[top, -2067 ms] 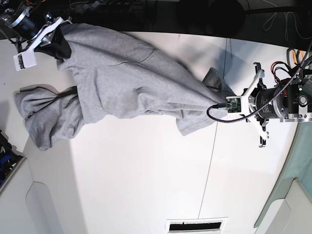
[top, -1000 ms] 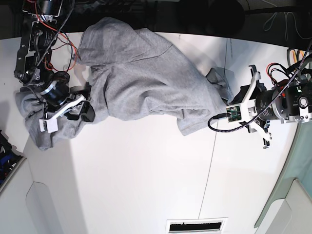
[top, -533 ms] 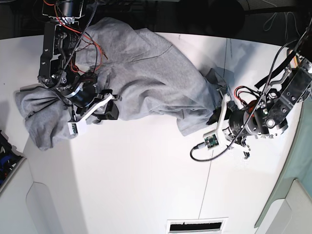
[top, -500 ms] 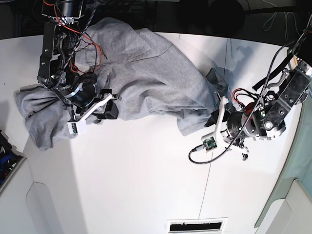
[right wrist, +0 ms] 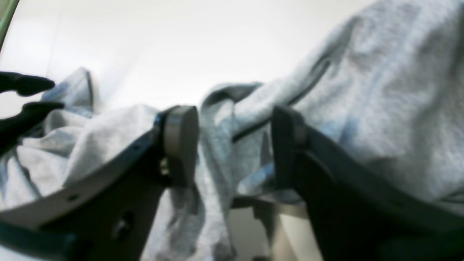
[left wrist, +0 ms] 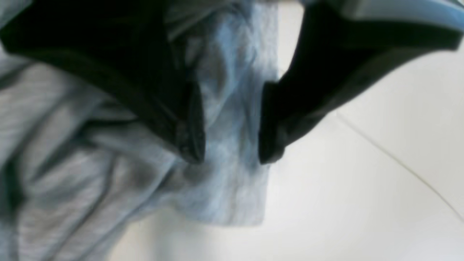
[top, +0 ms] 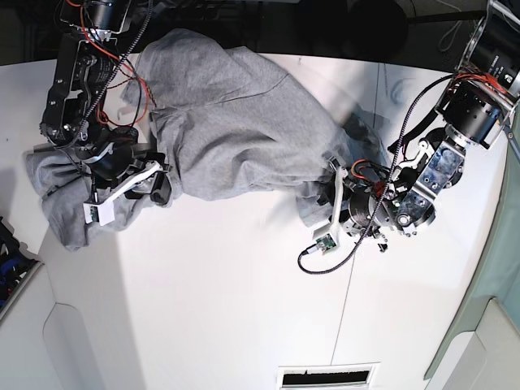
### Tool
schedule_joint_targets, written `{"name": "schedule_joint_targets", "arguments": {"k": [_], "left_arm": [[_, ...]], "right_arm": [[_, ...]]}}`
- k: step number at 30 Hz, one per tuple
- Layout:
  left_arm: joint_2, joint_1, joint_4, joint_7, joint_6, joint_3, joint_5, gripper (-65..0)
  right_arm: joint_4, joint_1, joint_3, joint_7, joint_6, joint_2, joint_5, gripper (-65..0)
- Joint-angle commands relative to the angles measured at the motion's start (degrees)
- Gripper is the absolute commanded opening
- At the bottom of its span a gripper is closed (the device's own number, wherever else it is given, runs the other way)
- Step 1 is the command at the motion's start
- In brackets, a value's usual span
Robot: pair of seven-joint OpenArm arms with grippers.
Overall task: Layout the t-shirt on the table in an organized manner, then fold the t-shirt properly
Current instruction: 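Drag the shirt edge with the left gripper toward the right gripper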
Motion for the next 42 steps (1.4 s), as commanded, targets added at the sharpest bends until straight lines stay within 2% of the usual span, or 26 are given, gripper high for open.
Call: {"name": "schedule_joint_targets", "arguments": {"k": [1, 9, 11, 15, 17, 22, 24, 26, 29, 31, 34, 38, 42], "left_arm": [[-0.2, -2.5, -0.3, -1.5, 1.0, -0.5, -0.1, -36.1], [0.8, -3.8, -3.6, -2.8, 1.1, -0.5, 0.8, -36.1], [1.1, -3.5, -3.6, -2.8, 0.5, -0.4, 1.0, -36.2], [1.1, -3.2, -3.6, -3.2, -0.7, -0.4, 1.3, -36.2], [1.1, -2.8, -3.6, -4.1, -0.7, -0.4, 2.2, -36.9], [1.7, -1.9, -6.8, -7.2, -0.7, -0.4, 3.9, -47.9], [2.4, -1.9, -9.4, -8.3, -0.7, -0.4, 5.0, -54.2], [3.0, -2.1, -11.7, -9.0, -0.5, -0.4, 5.8, -64.7], [3.1, -2.3, -12.6, -9.0, 3.5, -0.4, 6.1, -65.0], [2.6, -2.9, -12.6, -8.7, 6.0, -0.4, 7.6, -65.0], [2.3, -4.7, -12.8, -6.5, 7.6, -0.4, 8.8, -65.0], [1.0, -7.3, -13.9, -4.6, 9.3, -0.4, 9.0, -65.0], [0.2, -10.6, -18.5, -4.1, 10.3, -0.4, 10.0, -65.0]], "right_arm": [[0.5, 0.9, -0.4, 0.7, 0.2, 0.0, 1.0, -32.9], [-4.8, 0.9, -3.9, 2.0, 0.3, -0.1, 1.0, -33.3], [-5.0, 0.9, -4.7, 2.9, 0.2, -0.2, 1.0, -37.5], [-5.0, 1.0, -4.9, 2.9, 0.2, -0.1, 1.8, -50.8], [-5.0, 1.0, -4.9, 2.9, 0.3, -0.1, 1.9, -54.3], [-5.0, 1.0, -4.9, 2.9, 0.3, -0.1, 2.9, -64.5], [-5.0, 1.0, -4.9, 2.9, 0.3, -0.1, 3.0, -65.0], [-5.0, 1.0, -4.9, 2.8, 0.3, -0.1, 2.9, -65.0], [-4.1, 0.9, -4.9, 1.9, 2.3, -0.1, 3.0, -65.0], [-2.3, 0.9, -4.8, 0.2, 2.3, -0.1, 3.0, -65.0], [2.4, 0.2, -4.8, -2.9, 2.3, 0.0, 3.0, -65.0], [11.5, -4.6, -4.8, -4.4, 2.3, 0.2, 3.3, -65.0], [19.8, -11.9, -4.8, -4.7, 2.3, 0.9, 7.7, -65.0]]}}
